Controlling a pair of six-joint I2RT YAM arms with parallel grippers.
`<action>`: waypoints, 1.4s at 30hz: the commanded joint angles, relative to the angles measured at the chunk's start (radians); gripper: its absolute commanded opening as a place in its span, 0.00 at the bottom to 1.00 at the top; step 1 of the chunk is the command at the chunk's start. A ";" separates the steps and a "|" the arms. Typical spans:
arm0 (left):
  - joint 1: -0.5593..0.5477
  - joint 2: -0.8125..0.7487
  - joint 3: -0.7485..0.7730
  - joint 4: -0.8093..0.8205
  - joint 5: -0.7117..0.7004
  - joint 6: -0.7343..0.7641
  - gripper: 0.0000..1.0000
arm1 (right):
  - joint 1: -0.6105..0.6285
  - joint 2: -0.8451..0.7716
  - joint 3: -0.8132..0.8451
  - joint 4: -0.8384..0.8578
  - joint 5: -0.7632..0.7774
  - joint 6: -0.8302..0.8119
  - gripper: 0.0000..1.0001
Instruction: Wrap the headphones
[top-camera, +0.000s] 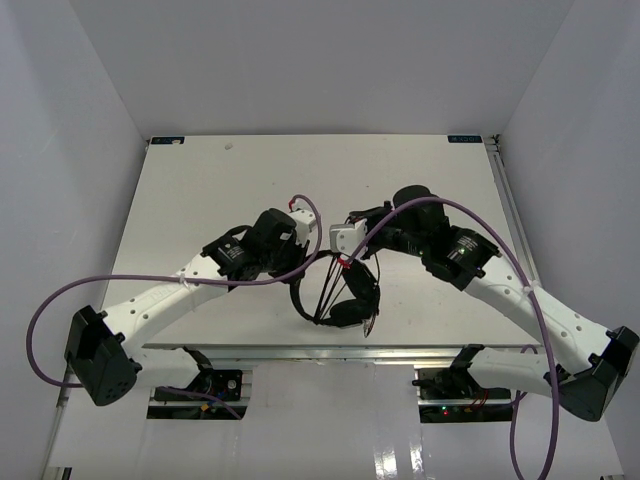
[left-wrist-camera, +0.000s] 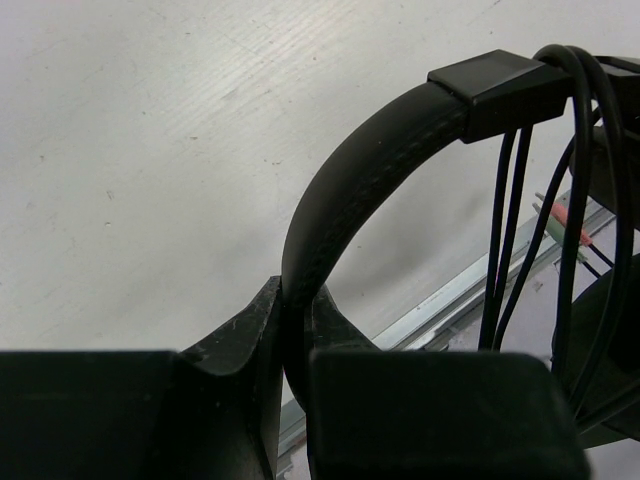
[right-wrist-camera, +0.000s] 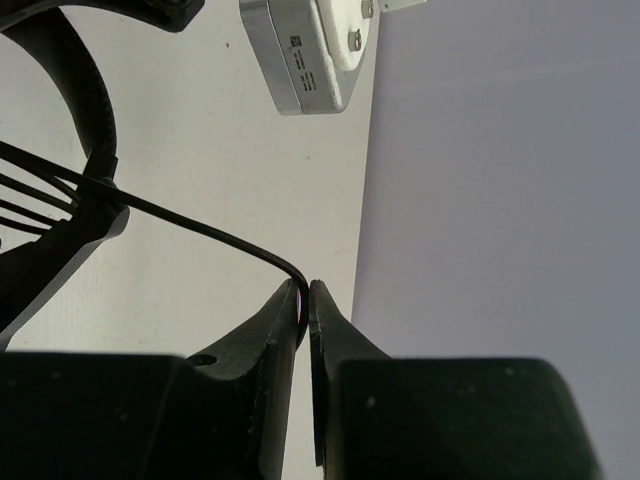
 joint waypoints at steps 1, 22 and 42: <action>-0.017 -0.056 -0.015 0.000 0.093 0.030 0.00 | -0.049 0.021 0.053 0.094 -0.067 0.093 0.14; -0.019 -0.131 0.070 -0.071 -0.013 0.033 0.00 | -0.283 0.005 -0.029 0.107 -0.389 0.352 0.15; -0.020 -0.191 0.120 -0.158 -0.168 0.041 0.00 | -0.403 -0.007 -0.091 0.123 -0.579 0.505 0.23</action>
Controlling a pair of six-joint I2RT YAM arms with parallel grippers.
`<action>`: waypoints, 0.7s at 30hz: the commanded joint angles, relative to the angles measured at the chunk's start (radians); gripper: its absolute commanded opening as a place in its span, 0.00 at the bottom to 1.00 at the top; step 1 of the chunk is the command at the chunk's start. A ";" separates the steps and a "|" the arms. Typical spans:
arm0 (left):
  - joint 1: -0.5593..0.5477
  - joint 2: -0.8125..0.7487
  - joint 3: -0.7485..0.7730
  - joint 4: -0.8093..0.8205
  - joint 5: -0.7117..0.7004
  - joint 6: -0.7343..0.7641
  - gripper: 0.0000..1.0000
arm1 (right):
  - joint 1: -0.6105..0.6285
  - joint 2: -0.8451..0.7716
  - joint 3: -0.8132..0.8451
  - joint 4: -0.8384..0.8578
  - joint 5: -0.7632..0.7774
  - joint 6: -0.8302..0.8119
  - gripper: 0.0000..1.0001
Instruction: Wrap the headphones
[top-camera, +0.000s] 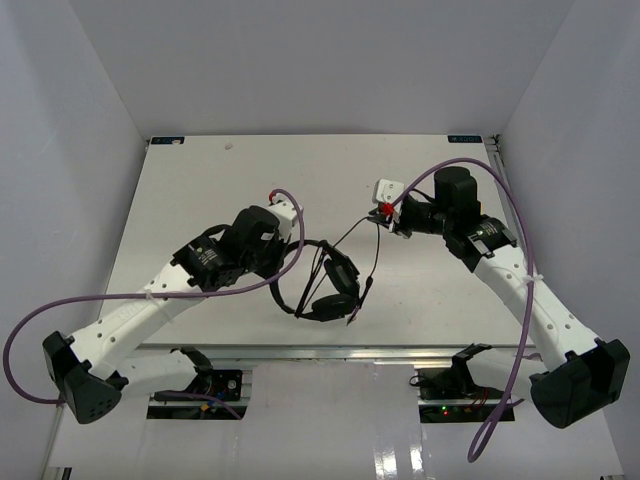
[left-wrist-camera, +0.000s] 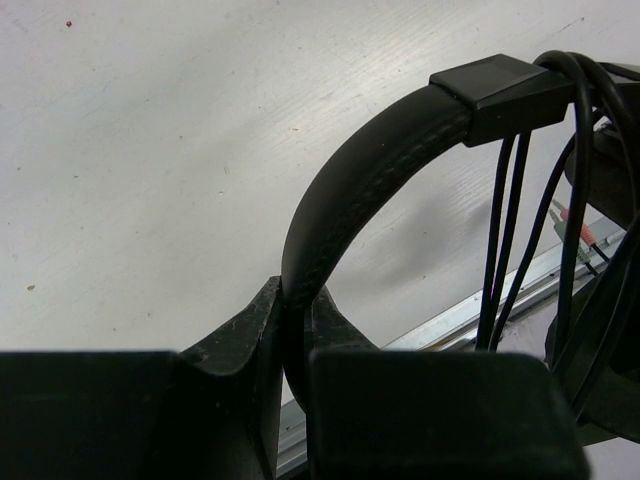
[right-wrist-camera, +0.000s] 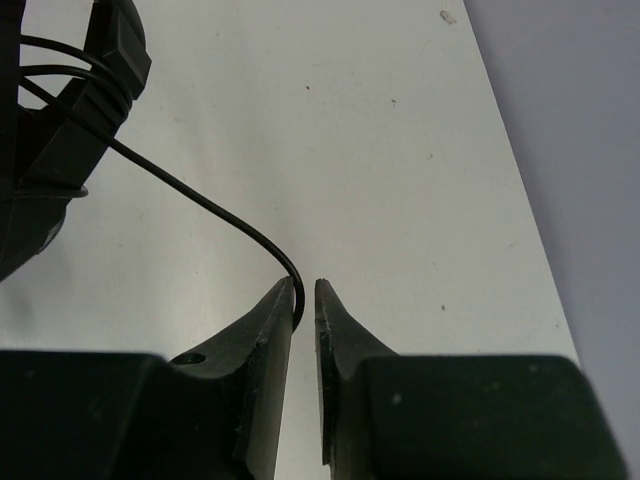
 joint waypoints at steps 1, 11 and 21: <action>-0.007 -0.067 0.006 0.034 0.028 -0.019 0.00 | -0.029 -0.021 -0.018 0.063 -0.090 0.091 0.25; -0.007 -0.100 -0.124 0.169 0.209 -0.142 0.00 | -0.037 -0.058 -0.111 0.115 -0.172 0.184 0.31; -0.006 -0.092 -0.156 0.228 0.324 -0.181 0.00 | -0.046 -0.048 -0.164 0.160 -0.192 0.218 0.33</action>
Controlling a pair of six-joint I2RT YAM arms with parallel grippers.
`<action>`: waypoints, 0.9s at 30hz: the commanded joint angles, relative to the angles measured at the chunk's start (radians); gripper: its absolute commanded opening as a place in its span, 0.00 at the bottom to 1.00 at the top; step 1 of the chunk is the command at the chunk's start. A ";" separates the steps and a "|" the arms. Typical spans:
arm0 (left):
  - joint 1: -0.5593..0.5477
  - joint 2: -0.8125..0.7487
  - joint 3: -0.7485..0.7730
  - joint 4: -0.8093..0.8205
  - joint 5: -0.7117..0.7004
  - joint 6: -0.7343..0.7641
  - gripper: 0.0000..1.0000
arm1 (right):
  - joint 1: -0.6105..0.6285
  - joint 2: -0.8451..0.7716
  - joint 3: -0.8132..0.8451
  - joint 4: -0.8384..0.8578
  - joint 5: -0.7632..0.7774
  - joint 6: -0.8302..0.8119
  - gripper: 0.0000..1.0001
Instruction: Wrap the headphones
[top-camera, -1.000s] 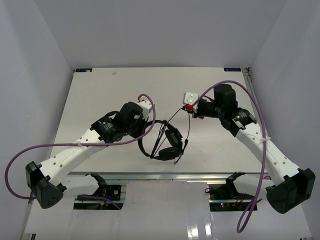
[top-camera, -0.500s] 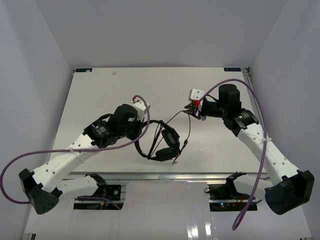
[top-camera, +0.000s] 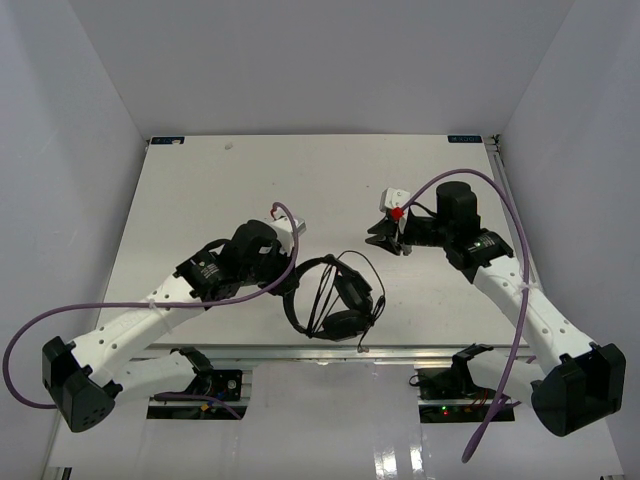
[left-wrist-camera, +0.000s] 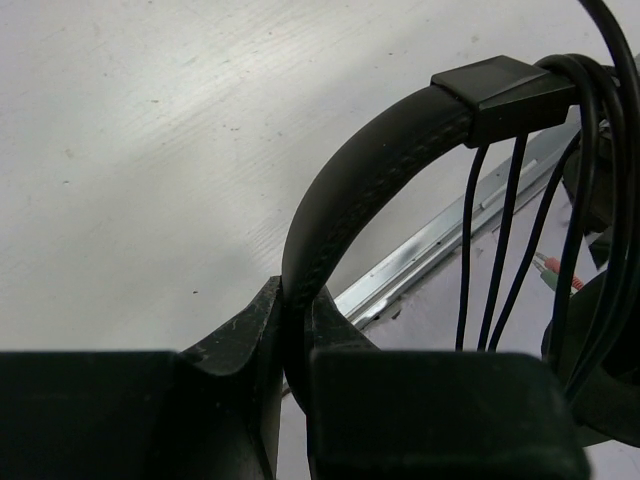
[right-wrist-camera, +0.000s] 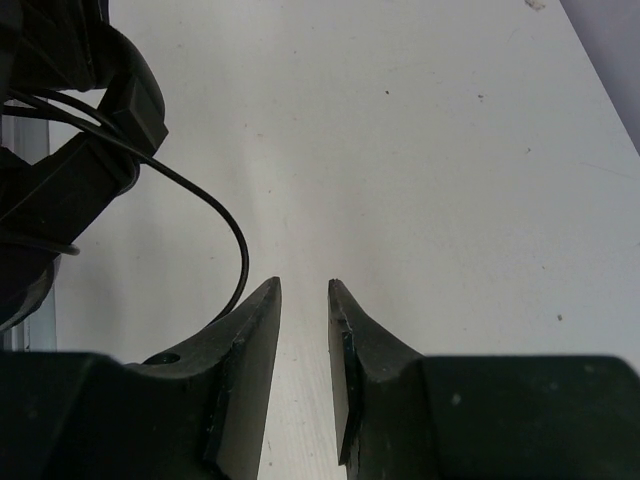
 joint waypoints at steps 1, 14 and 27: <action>-0.004 -0.022 0.020 0.079 0.087 -0.040 0.00 | -0.006 -0.004 -0.005 0.067 -0.040 0.042 0.33; -0.003 0.012 0.044 0.021 -0.068 -0.092 0.00 | -0.083 -0.128 0.135 -0.399 -0.122 -0.316 0.69; -0.003 0.053 0.086 0.033 -0.045 -0.072 0.00 | -0.055 -0.109 0.165 -1.021 -0.249 -1.077 0.66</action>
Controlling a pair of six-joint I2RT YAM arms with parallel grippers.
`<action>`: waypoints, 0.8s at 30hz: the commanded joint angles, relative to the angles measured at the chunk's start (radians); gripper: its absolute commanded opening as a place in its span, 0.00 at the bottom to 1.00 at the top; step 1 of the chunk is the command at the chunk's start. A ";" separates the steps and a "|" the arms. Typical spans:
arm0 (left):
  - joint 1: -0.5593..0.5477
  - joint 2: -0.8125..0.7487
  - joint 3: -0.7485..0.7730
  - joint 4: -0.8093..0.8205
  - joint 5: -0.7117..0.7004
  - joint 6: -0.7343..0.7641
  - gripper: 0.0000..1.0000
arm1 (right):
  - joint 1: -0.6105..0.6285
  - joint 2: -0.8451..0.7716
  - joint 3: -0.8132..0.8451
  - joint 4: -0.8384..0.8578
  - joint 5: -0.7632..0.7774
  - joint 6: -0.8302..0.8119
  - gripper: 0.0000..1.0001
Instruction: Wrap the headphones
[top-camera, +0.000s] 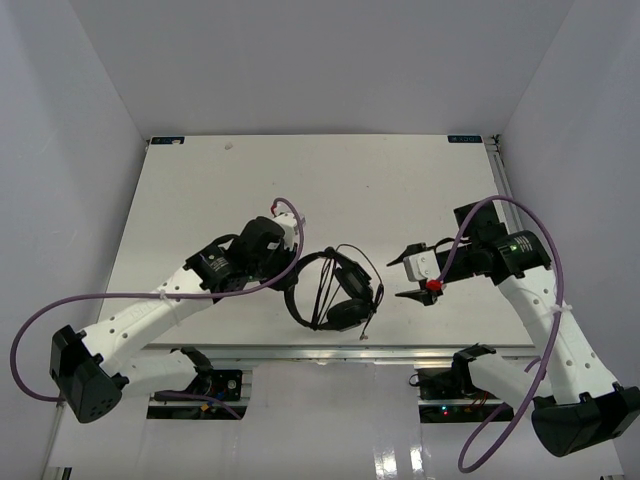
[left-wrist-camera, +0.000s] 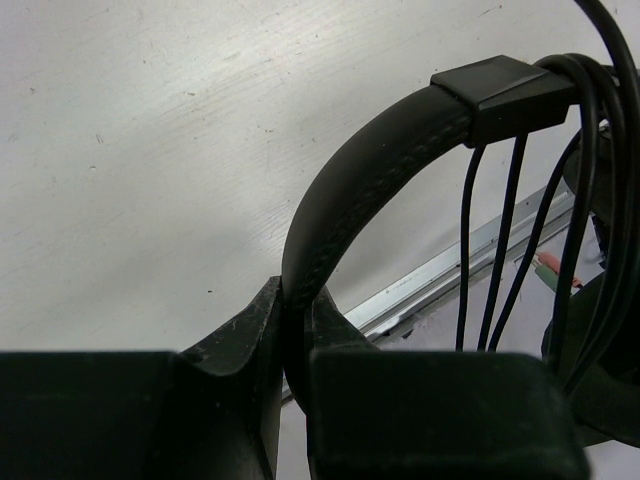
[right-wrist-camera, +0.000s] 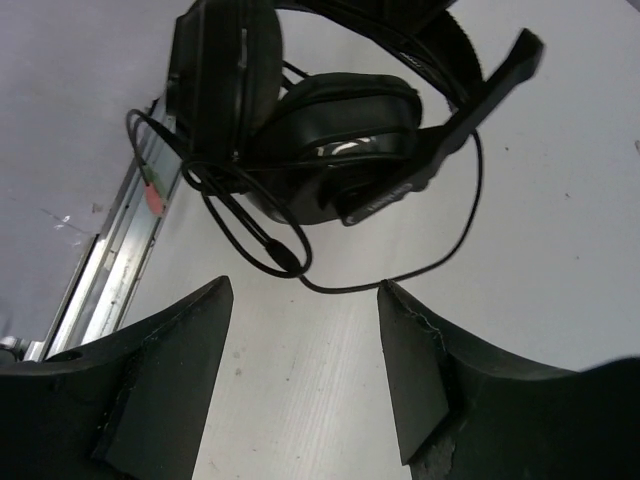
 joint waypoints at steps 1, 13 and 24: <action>-0.002 -0.010 0.061 0.050 0.036 -0.010 0.00 | 0.025 -0.002 -0.027 -0.092 -0.045 -0.090 0.65; -0.003 0.002 0.082 0.054 0.052 -0.011 0.00 | 0.097 0.019 -0.072 0.164 -0.017 0.172 0.57; -0.004 0.020 0.087 0.057 0.039 -0.007 0.00 | 0.108 0.003 -0.057 0.112 -0.019 0.121 0.25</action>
